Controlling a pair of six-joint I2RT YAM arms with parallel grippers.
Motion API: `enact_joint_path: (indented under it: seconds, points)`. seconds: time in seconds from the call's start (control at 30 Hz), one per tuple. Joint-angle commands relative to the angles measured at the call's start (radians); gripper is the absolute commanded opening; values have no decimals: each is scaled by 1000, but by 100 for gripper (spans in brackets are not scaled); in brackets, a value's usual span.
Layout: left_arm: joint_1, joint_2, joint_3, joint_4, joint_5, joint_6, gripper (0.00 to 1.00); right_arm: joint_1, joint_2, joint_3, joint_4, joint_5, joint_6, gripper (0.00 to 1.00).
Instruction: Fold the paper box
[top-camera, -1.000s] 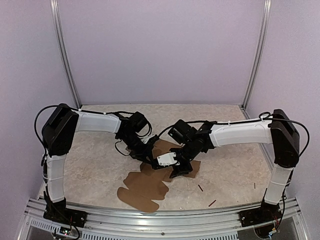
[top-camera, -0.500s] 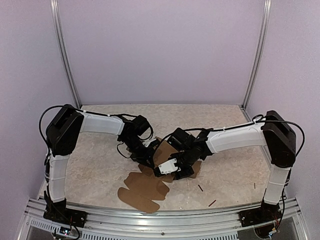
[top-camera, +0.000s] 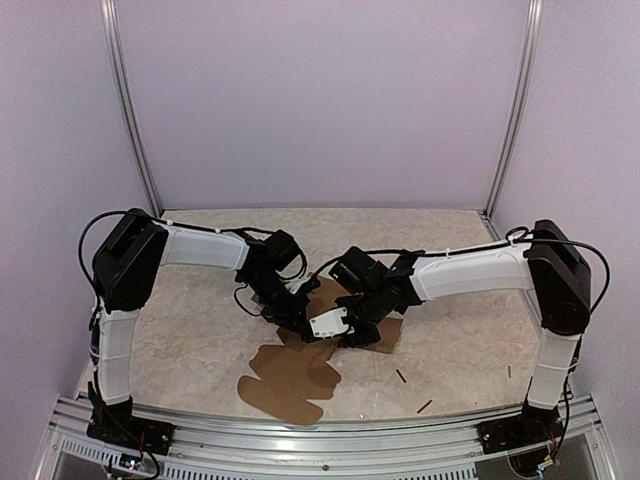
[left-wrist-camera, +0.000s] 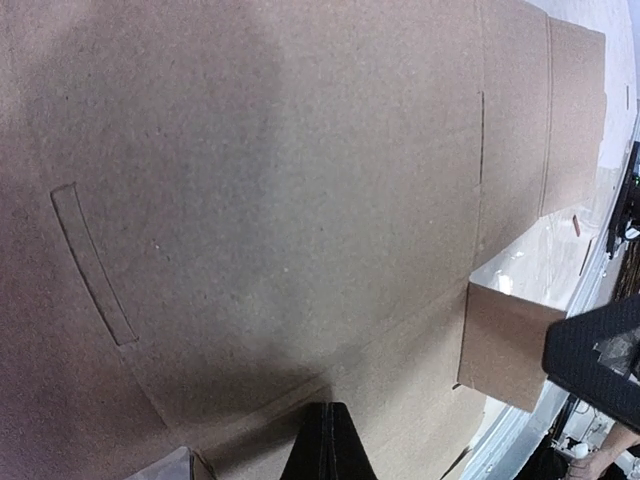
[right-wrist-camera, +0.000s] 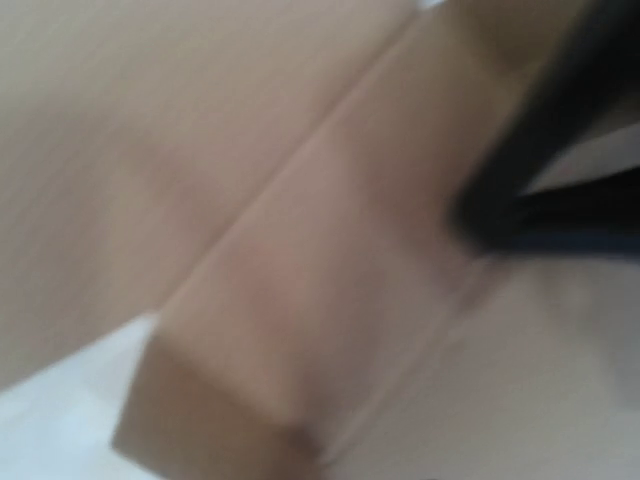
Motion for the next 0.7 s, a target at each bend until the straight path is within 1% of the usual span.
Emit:
enact_joint_path:
  seconds: [0.0, 0.43, 0.67]
  points:
    - [-13, 59, -12, -12, -27, 19, 0, 8, 22, 47, 68, -2, 30, 39]
    - [-13, 61, -16, -2, -4, 20, 0, 8, 128, 94, 100, -17, 93, 38]
    - [-7, 56, -18, 7, 8, 12, 0, 8, 167, 62, 110, -14, 78, 40]
